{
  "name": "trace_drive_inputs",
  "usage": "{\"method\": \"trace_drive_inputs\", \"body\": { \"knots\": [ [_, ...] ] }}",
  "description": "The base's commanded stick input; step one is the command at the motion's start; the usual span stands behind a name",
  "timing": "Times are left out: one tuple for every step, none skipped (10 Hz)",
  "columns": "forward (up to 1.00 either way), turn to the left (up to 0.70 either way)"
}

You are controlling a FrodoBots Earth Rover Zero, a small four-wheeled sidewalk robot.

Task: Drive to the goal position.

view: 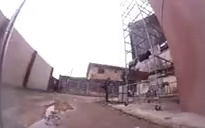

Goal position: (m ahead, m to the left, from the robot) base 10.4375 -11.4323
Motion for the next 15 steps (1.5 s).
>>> {"method": "trace_drive_inputs", "body": {
  "knots": [
    [0.84, 0.03],
    [0.84, 0.03],
    [0.84, 0.03],
    [0.84, 0.03],
    [0.84, 0.03],
    [0.84, 0.03],
    [0.84, 0.03],
    [0.84, 0.03],
    [0.84, 0.03],
    [0.84, 0.03],
    [0.84, 0.03],
    [0.84, 0.03],
    [0.84, 0.03],
    [0.84, 0.03],
    [0.84, 0.03]
  ]
}}
